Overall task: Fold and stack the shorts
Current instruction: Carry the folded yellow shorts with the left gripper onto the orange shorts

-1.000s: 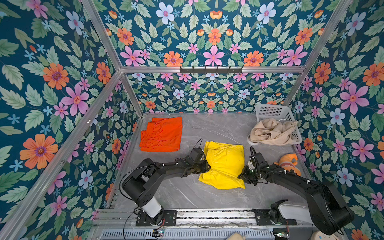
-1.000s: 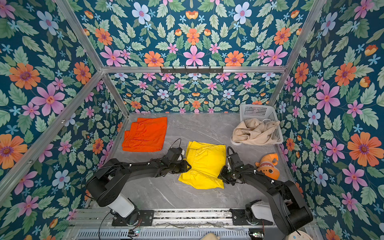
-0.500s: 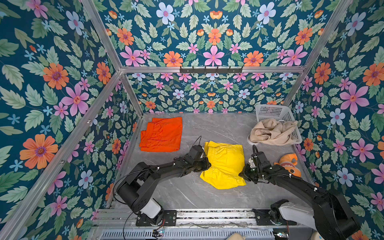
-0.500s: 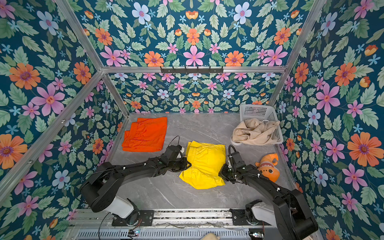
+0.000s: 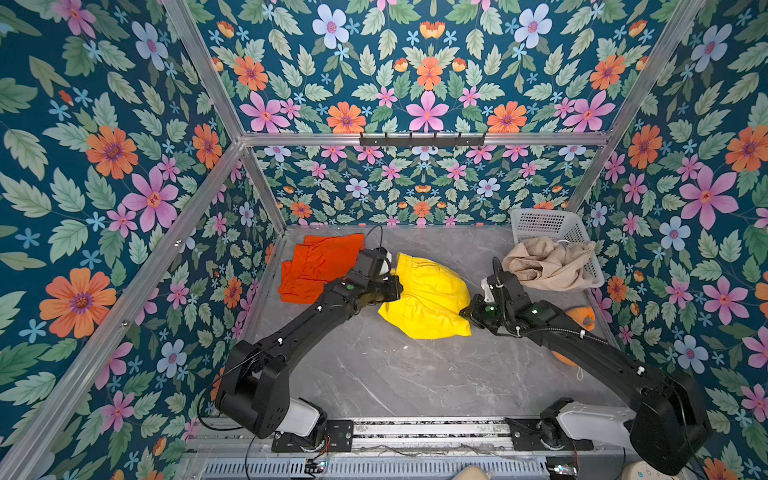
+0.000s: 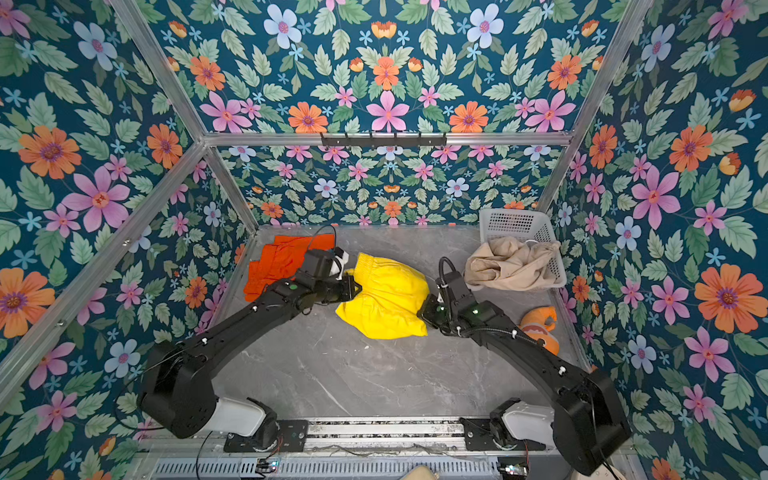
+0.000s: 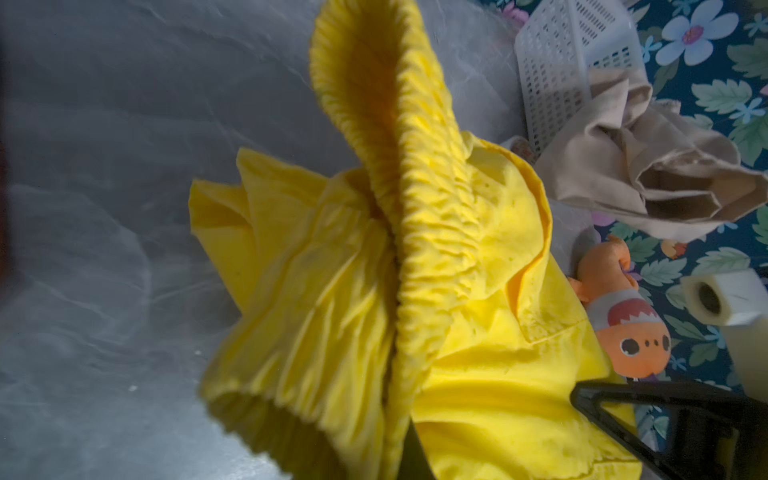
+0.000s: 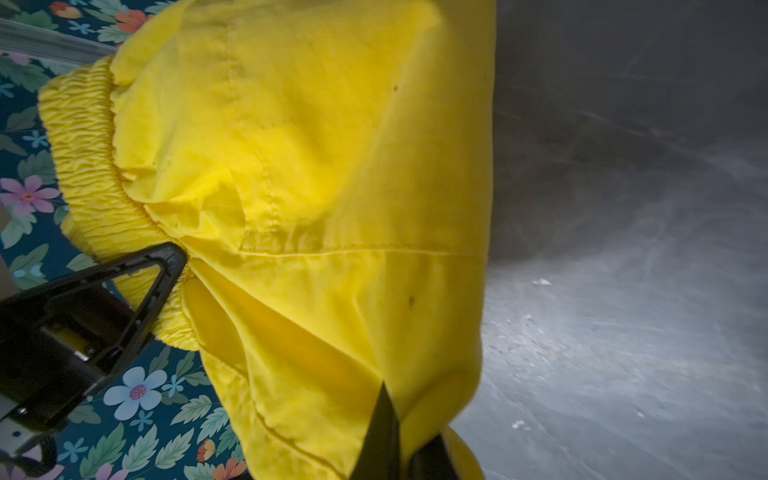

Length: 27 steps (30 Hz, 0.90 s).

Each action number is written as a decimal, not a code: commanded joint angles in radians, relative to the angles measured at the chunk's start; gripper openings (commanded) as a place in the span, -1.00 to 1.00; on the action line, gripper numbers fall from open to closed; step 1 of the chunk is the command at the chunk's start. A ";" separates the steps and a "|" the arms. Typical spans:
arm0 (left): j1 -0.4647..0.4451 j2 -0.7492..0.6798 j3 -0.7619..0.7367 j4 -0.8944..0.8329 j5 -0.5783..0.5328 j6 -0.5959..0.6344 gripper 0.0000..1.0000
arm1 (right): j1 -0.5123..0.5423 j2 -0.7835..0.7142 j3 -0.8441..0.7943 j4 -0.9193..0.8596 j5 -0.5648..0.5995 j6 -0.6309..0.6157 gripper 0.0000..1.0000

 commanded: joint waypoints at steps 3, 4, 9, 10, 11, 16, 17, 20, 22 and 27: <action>0.142 0.022 0.140 -0.176 -0.112 0.238 -1.00 | 0.070 0.178 0.222 0.027 0.087 -0.025 -1.00; 0.170 0.028 0.161 -0.185 -0.117 0.261 -1.00 | 0.086 0.216 0.266 0.035 0.093 -0.030 -1.00; 0.332 0.086 0.258 -0.186 -0.121 0.353 -1.00 | 0.141 0.450 0.515 0.057 0.113 -0.052 -1.00; 0.354 0.102 0.285 -0.191 -0.123 0.368 -1.00 | 0.149 0.486 0.555 0.063 0.113 -0.055 -1.00; 0.380 0.121 0.316 -0.197 -0.112 0.386 -1.00 | 0.157 0.521 0.598 0.072 0.116 -0.062 -1.00; 0.494 0.197 0.445 -0.182 -0.017 0.425 -1.00 | 0.173 0.663 0.786 0.115 0.108 -0.080 -1.00; 0.513 0.211 0.475 -0.183 -0.010 0.432 -1.00 | 0.176 0.689 0.826 0.121 0.107 -0.088 -1.00; 0.566 0.248 0.542 -0.175 0.018 0.446 -1.00 | 0.185 0.769 0.934 0.139 0.092 -0.100 -1.00; 0.601 0.268 0.574 -0.163 0.018 0.455 -1.00 | 0.193 0.830 1.009 0.147 0.077 -0.109 -1.00; 0.670 0.327 0.640 -0.071 0.080 0.456 -1.00 | 0.208 0.984 1.191 0.171 0.058 -0.138 -1.00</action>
